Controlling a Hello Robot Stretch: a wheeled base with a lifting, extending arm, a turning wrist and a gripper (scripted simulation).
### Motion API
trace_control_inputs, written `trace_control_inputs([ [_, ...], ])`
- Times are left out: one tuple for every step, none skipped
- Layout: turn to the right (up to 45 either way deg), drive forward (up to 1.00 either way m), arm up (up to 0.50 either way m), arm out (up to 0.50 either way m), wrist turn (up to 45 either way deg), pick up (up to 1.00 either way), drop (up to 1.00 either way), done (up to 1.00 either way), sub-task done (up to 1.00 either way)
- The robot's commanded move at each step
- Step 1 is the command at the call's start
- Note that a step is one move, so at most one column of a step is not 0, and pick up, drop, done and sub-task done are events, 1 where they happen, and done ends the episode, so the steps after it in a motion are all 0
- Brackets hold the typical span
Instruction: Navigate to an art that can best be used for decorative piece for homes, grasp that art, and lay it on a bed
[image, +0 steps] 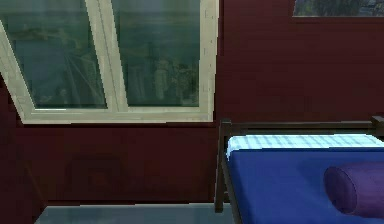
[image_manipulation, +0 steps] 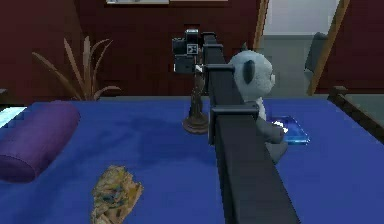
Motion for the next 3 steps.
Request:
trace_control_inputs([
  [0.0,0.00,0.00,0.00,0.0,0.00,1.00,0.00,0.00],
  [0.0,0.00,0.00,-0.10,0.0,0.00,0.00,0.00,0.00],
  [0.0,0.00,0.00,0.00,0.0,0.00,0.00,1.00,0.00],
])
